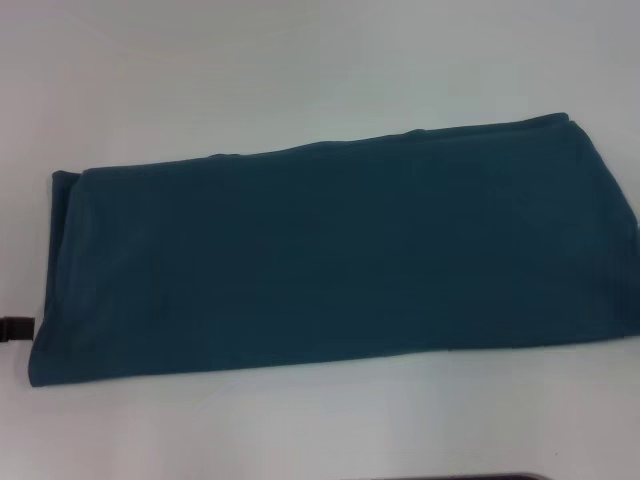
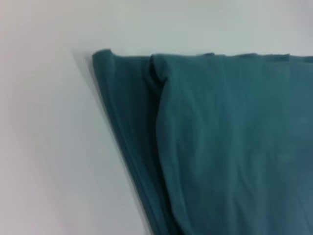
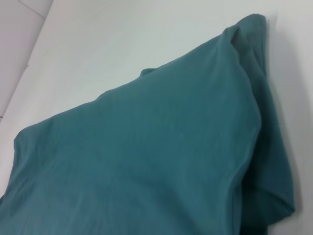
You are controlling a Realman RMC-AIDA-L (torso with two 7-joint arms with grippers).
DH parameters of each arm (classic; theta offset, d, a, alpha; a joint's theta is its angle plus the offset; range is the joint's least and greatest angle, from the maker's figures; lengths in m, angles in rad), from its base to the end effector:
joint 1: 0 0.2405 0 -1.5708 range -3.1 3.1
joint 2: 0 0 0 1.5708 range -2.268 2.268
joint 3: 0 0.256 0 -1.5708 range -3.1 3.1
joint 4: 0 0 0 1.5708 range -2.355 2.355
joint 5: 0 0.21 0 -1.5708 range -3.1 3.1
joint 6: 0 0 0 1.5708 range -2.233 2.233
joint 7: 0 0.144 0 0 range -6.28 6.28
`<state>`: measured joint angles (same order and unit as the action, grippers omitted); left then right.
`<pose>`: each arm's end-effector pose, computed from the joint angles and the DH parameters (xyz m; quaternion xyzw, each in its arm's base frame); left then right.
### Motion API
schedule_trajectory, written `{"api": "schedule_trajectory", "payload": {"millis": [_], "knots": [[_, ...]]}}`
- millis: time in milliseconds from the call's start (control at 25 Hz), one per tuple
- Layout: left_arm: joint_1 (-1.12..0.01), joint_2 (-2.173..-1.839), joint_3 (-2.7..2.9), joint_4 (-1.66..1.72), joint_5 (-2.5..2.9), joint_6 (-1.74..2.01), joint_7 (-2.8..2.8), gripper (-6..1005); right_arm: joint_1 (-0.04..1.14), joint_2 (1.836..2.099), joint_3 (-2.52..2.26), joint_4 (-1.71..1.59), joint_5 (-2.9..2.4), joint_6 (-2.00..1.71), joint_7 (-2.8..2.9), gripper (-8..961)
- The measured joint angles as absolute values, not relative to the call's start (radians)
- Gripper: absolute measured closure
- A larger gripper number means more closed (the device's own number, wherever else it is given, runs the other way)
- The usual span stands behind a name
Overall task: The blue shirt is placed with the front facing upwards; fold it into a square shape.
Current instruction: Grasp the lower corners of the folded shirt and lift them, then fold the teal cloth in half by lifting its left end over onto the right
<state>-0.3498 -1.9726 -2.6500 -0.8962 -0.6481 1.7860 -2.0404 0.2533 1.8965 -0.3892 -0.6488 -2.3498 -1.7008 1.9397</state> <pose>-0.3648 0.2479 0.0822 -0.8107 -0.5733 -0.0581 0.1033 0.4016 0.2150 0.0852 -0.7595 0.6151 0.1612 0.1369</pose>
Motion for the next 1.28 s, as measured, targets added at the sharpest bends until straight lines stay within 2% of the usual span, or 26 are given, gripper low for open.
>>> {"api": "schedule_trajectory", "payload": {"millis": [280,320,520,760,880,1120,1280], "knots": [[-0.389,-1.962,-2.7,-0.895,-0.653,1.784,-2.059,937,0.273,1.87,-0.363,-0.649,-2.345,-1.708,1.974,863],[-0.399,-1.962,-2.715,-0.895,-0.655,1.782,-2.059,892,0.278,1.865,-0.347,-0.65,-2.344,-1.712,1.975,858],[-0.445,-1.968,-2.782,-0.89,-0.731,1.779,-2.041,672,0.313,1.857,-0.246,-0.676,-2.339,-1.733,1.972,671],[-0.458,-1.985,-2.783,-0.854,-0.863,1.749,-2.016,430,0.357,1.875,-0.22,-0.688,-2.333,-1.714,1.913,416],[-0.452,-2.003,-2.785,-0.831,-0.93,1.731,-1.984,350,0.369,1.884,-0.22,-0.688,-2.33,-1.691,1.87,172],[-0.435,-2.058,-2.79,-0.823,-0.999,1.698,-1.913,229,0.387,1.888,-0.227,-0.686,-2.327,-1.651,1.855,82],[-0.43,-2.078,-2.788,-0.821,-1.013,1.698,-1.905,162,0.402,1.884,-0.239,-0.69,-2.334,-1.657,1.876,22]]}}
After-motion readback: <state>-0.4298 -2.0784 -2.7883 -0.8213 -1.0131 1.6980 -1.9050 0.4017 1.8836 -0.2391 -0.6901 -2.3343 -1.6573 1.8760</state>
